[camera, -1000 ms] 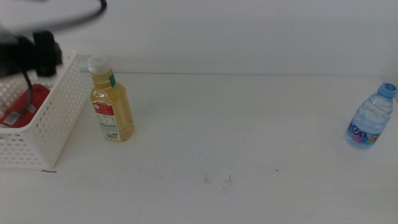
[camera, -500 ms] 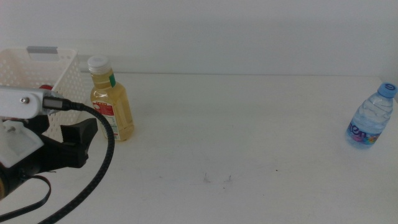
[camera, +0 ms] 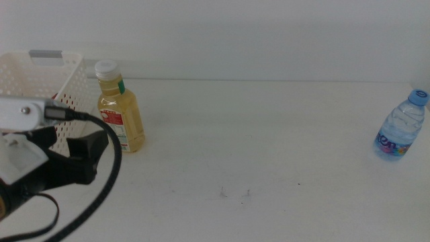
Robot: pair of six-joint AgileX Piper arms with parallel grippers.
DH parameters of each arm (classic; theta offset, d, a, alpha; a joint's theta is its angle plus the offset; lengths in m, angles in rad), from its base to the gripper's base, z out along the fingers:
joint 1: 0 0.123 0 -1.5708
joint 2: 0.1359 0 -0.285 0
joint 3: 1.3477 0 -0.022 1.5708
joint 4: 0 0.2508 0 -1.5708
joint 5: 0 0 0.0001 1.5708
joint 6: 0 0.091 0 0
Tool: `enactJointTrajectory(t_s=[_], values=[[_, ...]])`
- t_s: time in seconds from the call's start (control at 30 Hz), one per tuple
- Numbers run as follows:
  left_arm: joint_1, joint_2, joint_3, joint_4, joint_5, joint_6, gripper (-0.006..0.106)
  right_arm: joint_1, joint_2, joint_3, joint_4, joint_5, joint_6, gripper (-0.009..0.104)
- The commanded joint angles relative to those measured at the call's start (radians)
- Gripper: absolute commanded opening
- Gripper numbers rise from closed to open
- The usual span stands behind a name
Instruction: Use arms to grab the bottles and put them into the dustbin to the left of the table.
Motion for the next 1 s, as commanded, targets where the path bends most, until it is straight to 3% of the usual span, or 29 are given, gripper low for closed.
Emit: enactJointTrajectory(t_s=[0.0,0.1,0.17,0.2,0.3,0.47,0.63,0.9,0.97], values=[[-0.007,-0.003,0.021,-0.292,-0.007,0.294,0.094,-0.008,-0.005,0.003,-0.003,-0.008,-0.002,0.090],[-0.007,-0.001,0.091,-0.702,-0.125,0.696,0.094,-0.008,-0.005,0.003,-0.003,-0.008,-0.002,0.090],[-0.009,0.017,0.179,-0.870,-0.335,0.927,0.094,-0.008,-0.005,0.003,-0.003,-0.008,-0.002,0.090],[-0.009,0.033,0.216,-0.926,-0.437,1.006,0.094,-0.008,-0.005,0.003,-0.003,-0.008,-0.002,0.090],[-0.007,0.088,0.255,-1.022,-0.520,1.034,0.094,-0.008,-0.005,0.003,-0.003,-0.008,-0.002,0.090],[-0.007,0.201,0.250,-1.023,-0.631,1.108,0.094,-0.008,-0.005,0.003,-0.003,-0.008,-0.002,0.090],[-0.007,0.324,0.250,-0.938,-0.722,1.006,0.094,-0.008,-0.005,0.003,-0.003,-0.008,-0.002,0.090],[-0.001,0.558,0.235,-0.937,-1.021,0.970,0.094,-0.008,-0.005,0.003,-0.003,-0.008,-0.002,0.090],[0.020,0.625,0.203,-0.893,-1.036,0.935,0.094,-0.008,-0.005,0.003,-0.003,-0.008,-0.002,0.090]])
